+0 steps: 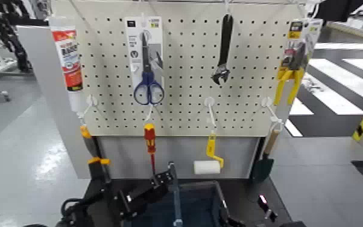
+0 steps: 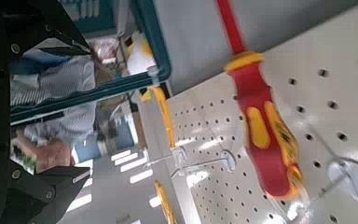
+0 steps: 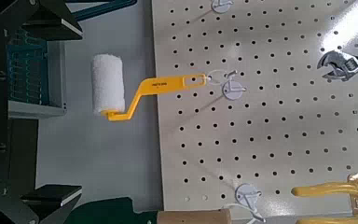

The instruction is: Place the crate on the table.

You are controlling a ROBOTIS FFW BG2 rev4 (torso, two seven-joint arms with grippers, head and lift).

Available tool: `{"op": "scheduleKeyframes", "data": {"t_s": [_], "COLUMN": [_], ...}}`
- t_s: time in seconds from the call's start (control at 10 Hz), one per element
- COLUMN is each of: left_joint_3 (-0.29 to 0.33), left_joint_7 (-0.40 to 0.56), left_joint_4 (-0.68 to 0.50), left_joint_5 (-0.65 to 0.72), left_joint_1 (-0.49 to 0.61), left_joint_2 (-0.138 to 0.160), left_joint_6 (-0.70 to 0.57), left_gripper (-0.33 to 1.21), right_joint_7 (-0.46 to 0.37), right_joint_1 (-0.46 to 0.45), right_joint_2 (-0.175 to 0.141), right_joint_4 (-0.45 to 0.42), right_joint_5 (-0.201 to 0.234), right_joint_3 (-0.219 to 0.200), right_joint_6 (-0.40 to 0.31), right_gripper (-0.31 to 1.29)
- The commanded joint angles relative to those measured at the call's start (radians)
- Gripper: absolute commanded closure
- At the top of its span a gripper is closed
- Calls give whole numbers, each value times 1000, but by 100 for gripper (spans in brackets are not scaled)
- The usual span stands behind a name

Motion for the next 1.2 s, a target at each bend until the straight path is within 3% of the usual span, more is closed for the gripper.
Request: {"op": "scheduleKeyframes", "data": {"t_s": [0.1, 0.3, 0.7, 0.9, 1.2], "left_joint_3": [77, 103, 76, 79, 76], "left_joint_7": [41, 59, 68, 91, 123], "left_joint_4": [-149, -216, -268, -278, -268], "left_joint_5": [-211, -346, -633, -780, -911], "left_joint_1": [68, 123, 188, 234, 286], "left_joint_2": [-7, -18, -44, -77, -106], "left_joint_6": [-75, -170, -417, -530, -659], "left_gripper": [36, 36, 35, 32, 10], "right_joint_7": [0, 0, 2, 2, 3], "right_joint_1": [2, 2, 4, 4, 4], "right_joint_2": [-1, -1, -1, -1, -1], "right_joint_4": [-3, -4, -6, -6, -6], "right_joint_5": [0, -2, -2, -3, -5], "right_joint_3": [-2, -2, -3, -5, -6], "right_joint_6": [0, 1, 0, 0, -5], "right_gripper": [14, 14, 14, 14, 14]}}
